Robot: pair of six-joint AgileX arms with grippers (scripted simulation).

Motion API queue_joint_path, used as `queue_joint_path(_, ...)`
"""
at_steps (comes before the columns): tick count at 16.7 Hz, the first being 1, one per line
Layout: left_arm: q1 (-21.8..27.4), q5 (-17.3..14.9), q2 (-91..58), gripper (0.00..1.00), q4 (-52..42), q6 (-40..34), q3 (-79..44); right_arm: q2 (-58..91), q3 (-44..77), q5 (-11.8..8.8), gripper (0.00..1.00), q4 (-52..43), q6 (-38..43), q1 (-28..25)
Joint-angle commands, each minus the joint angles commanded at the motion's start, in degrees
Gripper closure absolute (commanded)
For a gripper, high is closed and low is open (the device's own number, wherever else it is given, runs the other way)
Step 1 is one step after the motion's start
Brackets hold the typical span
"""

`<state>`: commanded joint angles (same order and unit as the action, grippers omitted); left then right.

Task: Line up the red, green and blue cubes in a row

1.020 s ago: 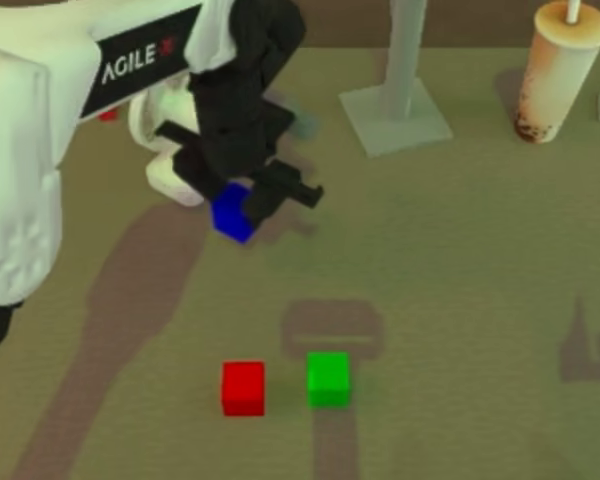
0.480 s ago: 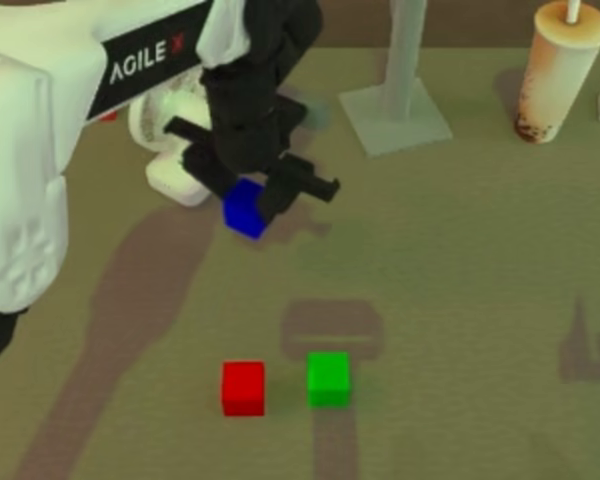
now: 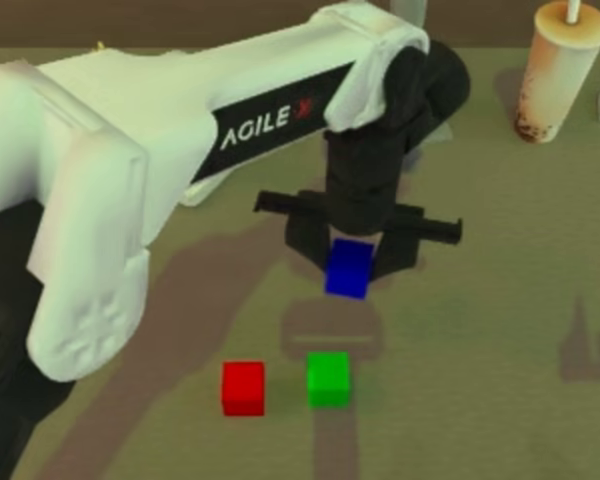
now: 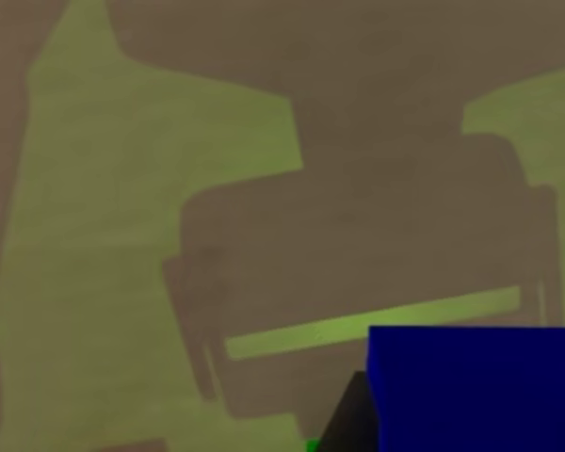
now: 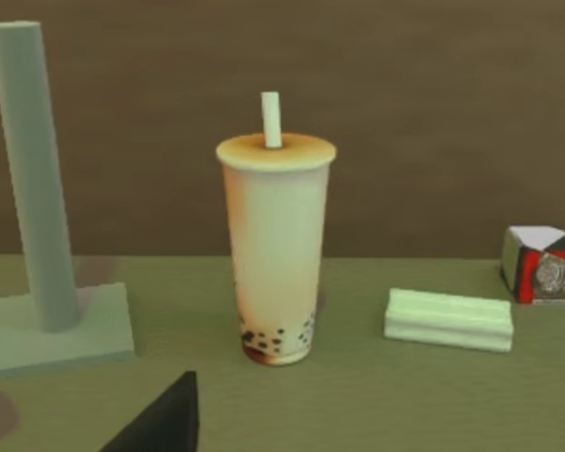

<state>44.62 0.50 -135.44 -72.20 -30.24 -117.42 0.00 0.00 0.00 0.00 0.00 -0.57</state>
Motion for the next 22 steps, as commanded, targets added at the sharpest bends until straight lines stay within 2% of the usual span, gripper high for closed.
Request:
queue_joint_path(4,7.47,0.40,0.96,1.00,-0.93,-17.35,0.24,0.00,0.00,0.00,0.00,0.00,0.00,0.00)
queue_joint_path(7,11.12,0.74,2.12,1.00,-0.87,-24.35,0.32,0.00,0.00,0.00,0.00,0.00,0.00,0.00)
queue_joint_path(15,11.81,0.83,2.18,1.00,0.25,-25.80,1.23,0.00,0.00,0.00,0.00,0.00,0.00,0.00)
queue_joint_path(22,11.96,0.83,-0.14,1.00,12.68,-25.87,10.96,0.00,0.00,0.00,0.00,0.00,0.00,0.00)
